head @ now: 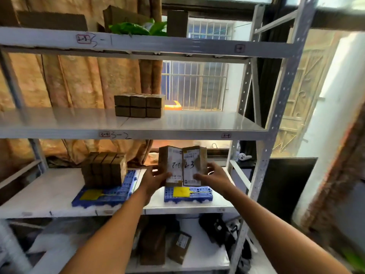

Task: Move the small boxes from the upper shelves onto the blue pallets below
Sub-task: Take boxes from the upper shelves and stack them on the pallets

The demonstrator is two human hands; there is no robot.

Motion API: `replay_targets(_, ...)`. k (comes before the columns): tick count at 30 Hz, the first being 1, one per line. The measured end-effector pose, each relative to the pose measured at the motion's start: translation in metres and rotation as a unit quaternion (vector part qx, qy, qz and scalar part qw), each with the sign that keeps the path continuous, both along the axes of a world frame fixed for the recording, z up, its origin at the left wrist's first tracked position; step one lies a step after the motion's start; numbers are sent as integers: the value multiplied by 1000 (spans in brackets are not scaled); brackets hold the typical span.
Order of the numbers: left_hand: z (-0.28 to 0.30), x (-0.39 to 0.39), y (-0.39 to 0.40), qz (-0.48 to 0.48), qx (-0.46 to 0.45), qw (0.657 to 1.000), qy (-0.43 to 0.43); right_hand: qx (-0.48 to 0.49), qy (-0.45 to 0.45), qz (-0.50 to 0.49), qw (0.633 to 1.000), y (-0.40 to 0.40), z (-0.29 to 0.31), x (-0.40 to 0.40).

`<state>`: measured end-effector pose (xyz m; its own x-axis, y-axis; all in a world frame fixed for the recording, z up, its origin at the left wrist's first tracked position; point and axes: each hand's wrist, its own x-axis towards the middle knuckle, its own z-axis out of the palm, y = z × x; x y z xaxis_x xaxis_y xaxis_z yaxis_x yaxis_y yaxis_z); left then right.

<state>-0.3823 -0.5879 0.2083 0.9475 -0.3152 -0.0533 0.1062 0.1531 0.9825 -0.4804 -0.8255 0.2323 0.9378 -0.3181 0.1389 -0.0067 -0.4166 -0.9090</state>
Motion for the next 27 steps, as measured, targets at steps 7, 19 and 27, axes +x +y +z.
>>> replay_targets(7, -57, -39, -78, 25, 178, 983, -26, 6, 89, -35, 995, -16, -70, 0)
replay_targets(19, -123, 99, -138, -53, 169, 984, 31, 78, 154, -97, 980, -47, -147, 138)
replay_targets(27, -136, 200, -183, -72, 90, 986, 120, -50, 263, -142, 953, -78, -153, 251)
